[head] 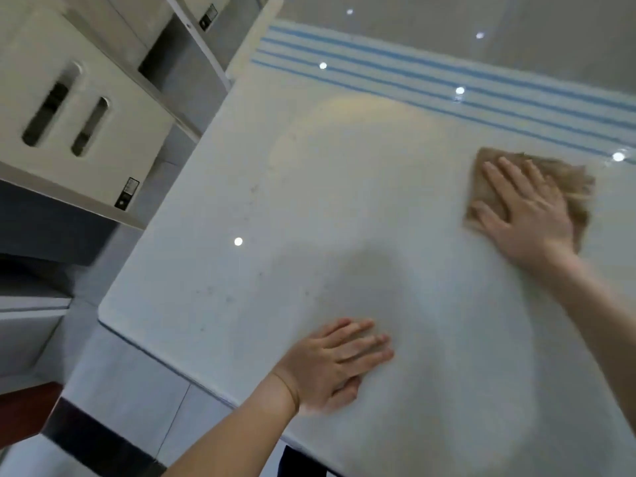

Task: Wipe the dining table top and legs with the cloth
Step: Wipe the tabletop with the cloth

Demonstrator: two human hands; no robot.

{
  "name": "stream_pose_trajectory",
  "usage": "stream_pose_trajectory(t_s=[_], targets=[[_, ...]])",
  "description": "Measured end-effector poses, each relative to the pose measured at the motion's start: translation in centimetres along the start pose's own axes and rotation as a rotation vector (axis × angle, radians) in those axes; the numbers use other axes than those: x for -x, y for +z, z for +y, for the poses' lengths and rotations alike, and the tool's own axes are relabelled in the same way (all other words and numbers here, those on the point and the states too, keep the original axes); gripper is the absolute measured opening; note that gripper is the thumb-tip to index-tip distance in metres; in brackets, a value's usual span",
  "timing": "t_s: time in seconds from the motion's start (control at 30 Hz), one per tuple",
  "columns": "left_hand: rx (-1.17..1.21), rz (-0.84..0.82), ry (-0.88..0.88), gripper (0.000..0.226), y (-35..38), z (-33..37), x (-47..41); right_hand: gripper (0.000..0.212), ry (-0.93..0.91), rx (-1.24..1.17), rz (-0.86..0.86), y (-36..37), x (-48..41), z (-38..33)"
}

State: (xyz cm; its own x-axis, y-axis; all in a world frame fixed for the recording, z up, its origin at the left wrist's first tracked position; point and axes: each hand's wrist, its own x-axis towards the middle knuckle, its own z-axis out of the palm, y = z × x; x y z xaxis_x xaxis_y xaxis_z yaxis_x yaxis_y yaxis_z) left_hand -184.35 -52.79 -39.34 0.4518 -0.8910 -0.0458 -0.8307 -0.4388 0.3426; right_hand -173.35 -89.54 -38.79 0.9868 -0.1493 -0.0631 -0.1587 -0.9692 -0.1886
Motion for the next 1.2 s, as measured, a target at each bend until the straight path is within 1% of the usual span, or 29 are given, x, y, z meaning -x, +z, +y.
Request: stream_pose_trajectory(t_s=[0.03,0.1,0.17,0.2,0.23,0.27,0.37,0.47,0.53,0.6,0.63,0.67,0.7,0.73,0.8,0.83,0.87,0.93,1.0,1.07,1.1,1.2], targets=[[-0.004,-0.002,0.0,0.056,0.0,0.0,0.1,0.069,0.122,-0.003,0.005,-0.8,-1.2,2.3],[-0.016,0.01,-0.003,0.058,0.1,-0.2,0.1,0.073,0.333,-0.014,0.016,-1.4,-4.0,4.4],[-0.013,0.025,-0.011,0.059,0.4,-0.3,0.0,0.075,0.48,-0.013,0.03,-1.2,-7.2,2.9],[-0.004,0.023,-0.012,0.06,0.5,-0.2,0.1,0.074,0.513,-0.005,0.021,-0.8,-8.7,1.0],[-0.002,0.013,-0.006,0.06,0.5,-0.2,0.2,0.073,0.503,0.002,0.009,-0.4,-10.0,-1.4],[-0.013,0.004,0.003,0.061,0.5,-0.2,0.2,0.071,0.441,0.002,-0.001,0.0,-11.2,-4.3],[-0.038,0.012,0.026,0.062,0.7,-0.5,0.0,0.069,0.123,-0.065,-0.043,1.8,-12.3,-15.1],[-0.009,0.0,0.04,0.062,0.7,-0.5,0.0,0.069,-0.21,-0.059,-0.107,4.2,-8.5,-24.8],[0.0,-0.015,0.041,0.062,0.7,-0.6,0.0,0.068,-0.436,-0.038,-0.175,4.9,-4.4,-27.6],[-0.029,-0.031,0.044,0.062,0.4,-0.4,0.0,0.066,-0.638,-0.035,-0.189,5.1,-1.4,-26.0],[-0.042,-0.03,0.045,0.062,0.3,-0.3,-0.1,0.065,-0.682,-0.046,-0.174,5.0,-0.5,-23.8],[-0.044,-0.023,0.044,0.061,0.2,-0.3,-0.3,0.065,-0.67,-0.054,-0.145,4.6,0.1,-21.0],[-0.034,-0.016,0.041,0.061,0.2,-0.3,-0.3,0.065,-0.6,-0.053,-0.11,4.2,0.4,-17.7],[-0.017,-0.018,0.035,0.061,0.3,-0.3,-0.3,0.066,-0.473,-0.052,-0.072,3.6,0.5,-14.0],[-0.01,-0.031,0.037,0.063,0.4,-0.4,-0.1,0.069,-0.12,-0.036,0.009,1.8,0.4,-5.4],[-0.016,-0.036,0.045,0.064,0.5,-0.5,-0.1,0.071,0.047,-0.022,0.027,0.8,0.5,-1.0],[-0.019,-0.04,0.05,0.065,0.5,-0.5,-0.1,0.072,0.176,-0.013,0.025,-0.4,0.9,3.1],[-0.018,-0.037,0.051,0.064,0.4,-0.5,-0.2,0.076,0.34,-0.017,-0.005,-2.1,2.1,7.9],[-0.026,-0.035,0.051,0.063,0.1,-0.5,-0.3,0.078,0.416,-0.015,-0.021,-2.0,3.9,7.5],[-0.035,-0.037,0.055,0.062,-0.1,-0.4,-0.4,0.073,0.392,-0.026,-0.01,-0.9,7.1,3.4],[-0.034,-0.036,0.053,0.062,-0.1,-0.4,-0.3,0.07,0.313,-0.041,-0.03,-0.3,9.6,0.8],[-0.06,-0.061,0.037,0.063,-0.2,-0.4,-0.4,0.07,-0.095,-0.044,-0.159,1.8,20.7,-6.4]])
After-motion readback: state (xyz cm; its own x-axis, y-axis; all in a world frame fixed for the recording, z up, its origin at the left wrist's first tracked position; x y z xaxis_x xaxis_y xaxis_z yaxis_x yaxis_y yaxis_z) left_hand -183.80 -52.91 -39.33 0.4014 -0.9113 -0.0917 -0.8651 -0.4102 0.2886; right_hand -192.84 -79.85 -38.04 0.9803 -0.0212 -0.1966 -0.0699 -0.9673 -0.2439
